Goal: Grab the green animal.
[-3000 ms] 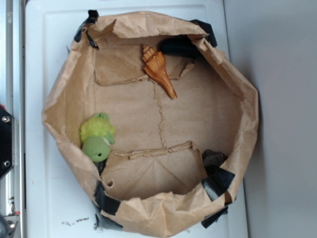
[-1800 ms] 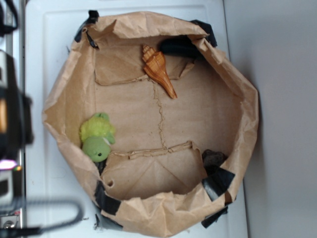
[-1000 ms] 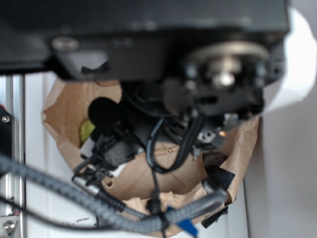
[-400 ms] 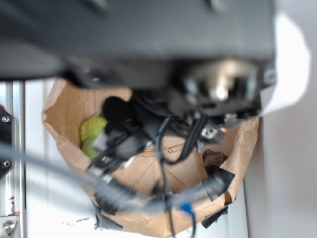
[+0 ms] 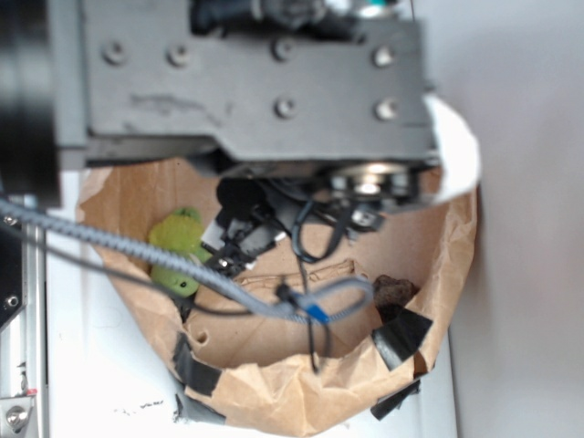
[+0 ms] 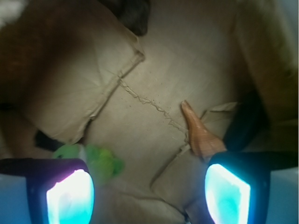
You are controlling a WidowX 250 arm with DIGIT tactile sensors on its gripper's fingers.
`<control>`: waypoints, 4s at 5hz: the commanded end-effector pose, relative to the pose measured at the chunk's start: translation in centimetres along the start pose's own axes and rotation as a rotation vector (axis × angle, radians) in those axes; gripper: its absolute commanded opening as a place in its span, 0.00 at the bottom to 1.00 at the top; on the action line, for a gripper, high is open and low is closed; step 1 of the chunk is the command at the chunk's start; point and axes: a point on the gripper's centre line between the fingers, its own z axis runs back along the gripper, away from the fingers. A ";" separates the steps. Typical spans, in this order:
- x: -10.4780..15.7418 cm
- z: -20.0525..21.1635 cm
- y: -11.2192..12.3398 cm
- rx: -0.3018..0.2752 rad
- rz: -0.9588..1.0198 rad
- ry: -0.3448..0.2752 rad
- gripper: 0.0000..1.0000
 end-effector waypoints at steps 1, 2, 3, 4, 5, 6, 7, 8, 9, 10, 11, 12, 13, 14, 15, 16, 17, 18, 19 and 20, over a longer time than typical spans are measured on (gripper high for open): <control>0.3 -3.5 -1.0 -0.016 0.222 -0.011 1.00; 0.0 -3.4 -1.2 -0.017 0.225 0.021 1.00; 0.0 -3.4 -1.2 -0.017 0.225 0.021 1.00; 0.0 -3.4 -1.2 -0.017 0.225 0.021 1.00; 0.0 -3.4 -1.2 -0.017 0.225 0.021 1.00; -0.9 -4.6 -4.3 0.034 0.164 0.002 1.00; -0.5 -5.9 -5.0 0.035 0.167 0.005 1.00; -0.7 -6.9 -6.5 0.049 0.127 0.020 1.00; -0.6 -7.2 -6.3 0.047 0.165 0.030 1.00; -0.7 -8.6 -5.5 0.060 0.214 0.086 1.00; -1.0 -7.9 -5.5 0.027 0.172 0.080 1.00; -1.0 -5.4 -5.4 -0.053 0.179 0.041 1.00; -0.5 -4.1 -5.6 -0.086 0.209 0.001 1.00; -0.5 -4.0 -5.7 -0.119 0.236 -0.067 1.00; -2.0 -3.9 -7.2 -0.137 0.261 -0.108 1.00; -2.1 -6.4 -8.6 -0.122 0.243 -0.071 1.00; -2.4 -7.6 -8.7 -0.075 0.230 -0.051 1.00; -2.3 -7.4 -8.7 -0.062 0.241 -0.055 1.00; -1.8 -7.7 -8.2 -0.043 0.305 -0.035 1.00; -1.5 -7.6 -8.1 -0.040 0.354 -0.040 0.42</control>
